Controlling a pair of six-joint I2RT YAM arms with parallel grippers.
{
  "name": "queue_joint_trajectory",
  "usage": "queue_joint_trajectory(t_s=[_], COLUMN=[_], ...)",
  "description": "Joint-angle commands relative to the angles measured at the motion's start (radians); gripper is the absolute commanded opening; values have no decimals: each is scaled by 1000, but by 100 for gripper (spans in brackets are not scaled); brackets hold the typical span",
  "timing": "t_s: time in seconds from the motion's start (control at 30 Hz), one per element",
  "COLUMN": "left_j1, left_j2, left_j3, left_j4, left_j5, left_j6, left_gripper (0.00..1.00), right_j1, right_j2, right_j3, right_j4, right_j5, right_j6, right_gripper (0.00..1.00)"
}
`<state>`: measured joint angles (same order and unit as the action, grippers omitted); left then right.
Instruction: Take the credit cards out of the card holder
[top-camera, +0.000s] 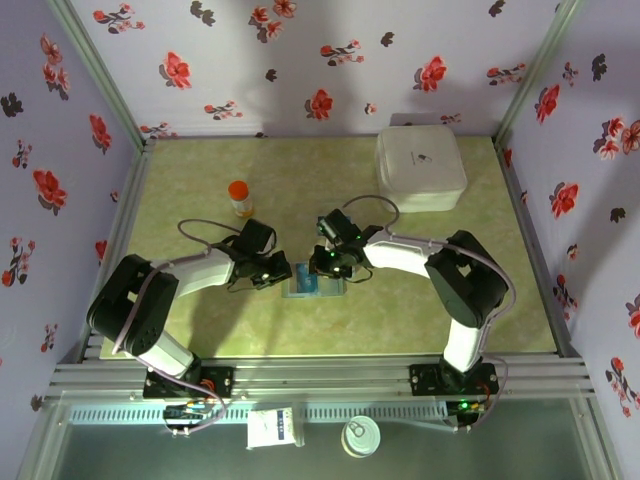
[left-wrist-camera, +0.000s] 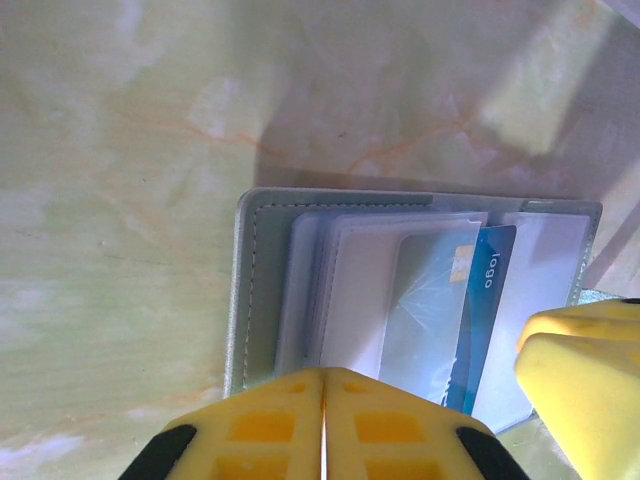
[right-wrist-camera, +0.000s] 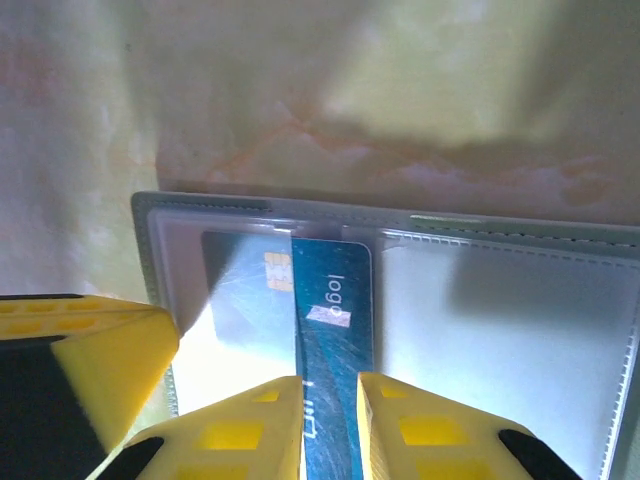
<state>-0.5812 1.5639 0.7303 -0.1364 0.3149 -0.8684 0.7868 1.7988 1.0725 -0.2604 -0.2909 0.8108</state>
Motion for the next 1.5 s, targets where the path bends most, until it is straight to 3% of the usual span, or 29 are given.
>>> queue_joint_trajectory(t_s=[0.0, 0.67, 1.47], left_j1=[6, -51, -54], left_j2=[-29, 27, 74], left_j3=[22, 63, 60], left_j4=[-25, -17, -49], left_j5=[5, 18, -12], left_j6=[18, 11, 25], left_gripper=[7, 0, 0], right_j1=[8, -8, -37], right_j2=[-36, -41, -1], right_j3=[1, -67, -137], right_j4=[-10, 85, 210], right_j5=[23, -19, -87], right_j6=[-19, 15, 55], right_gripper=[22, 22, 22])
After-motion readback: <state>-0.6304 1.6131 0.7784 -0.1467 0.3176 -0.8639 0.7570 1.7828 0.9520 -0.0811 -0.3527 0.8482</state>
